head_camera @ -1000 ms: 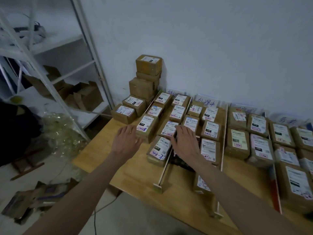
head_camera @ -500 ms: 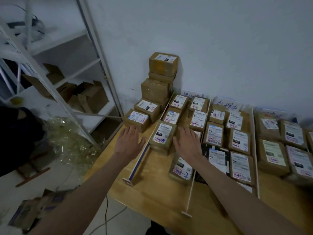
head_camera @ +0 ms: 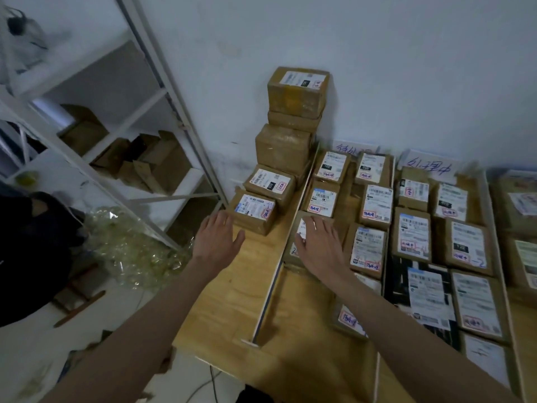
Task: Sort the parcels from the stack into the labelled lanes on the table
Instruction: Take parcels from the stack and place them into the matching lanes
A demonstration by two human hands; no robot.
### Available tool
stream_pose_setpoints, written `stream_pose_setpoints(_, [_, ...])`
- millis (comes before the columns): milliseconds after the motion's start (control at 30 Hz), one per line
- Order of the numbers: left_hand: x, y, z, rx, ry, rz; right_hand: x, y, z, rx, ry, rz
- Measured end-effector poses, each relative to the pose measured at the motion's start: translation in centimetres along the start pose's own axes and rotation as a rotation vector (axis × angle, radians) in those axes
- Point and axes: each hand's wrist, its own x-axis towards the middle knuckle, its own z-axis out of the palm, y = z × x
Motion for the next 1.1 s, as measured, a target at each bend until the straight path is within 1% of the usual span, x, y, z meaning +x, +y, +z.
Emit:
stream_pose_setpoints(133, [2.3,-2.1,1.7,-0.023,-0.031,0.036,1.7,-1.3,1.3,-0.014,-0.016,0.061])
stream_pose_setpoints(433, [8.5,-6.7,5.0,-0.093,-0.113,0.174,5.5,-5.9,5.8,0.096,-0.049,0.283])
stream_pose_setpoints(567, [11.3,-8.1,6.4,-0.121,-0.145,0.210,7.3,-7.8,8.0,0.091,-0.065,0.350])
stream_pose_setpoints(767, [14.4,-9.2,9.0,-0.197,-0.205,0.220,10.4,-9.2,10.8,0.076,-0.145,0.378])
stream_pose_setpoints(867, [15.2,-9.3,10.4,-0.221,-0.203,0.217,11.8,-9.2,11.5,0.070,-0.167,0.357])
stream_pose_setpoints(1100, [15.2,-9.4,12.4,-0.335,-0.216,0.162,15.4,-8.7,12.4,0.051,-0.287,0.288])
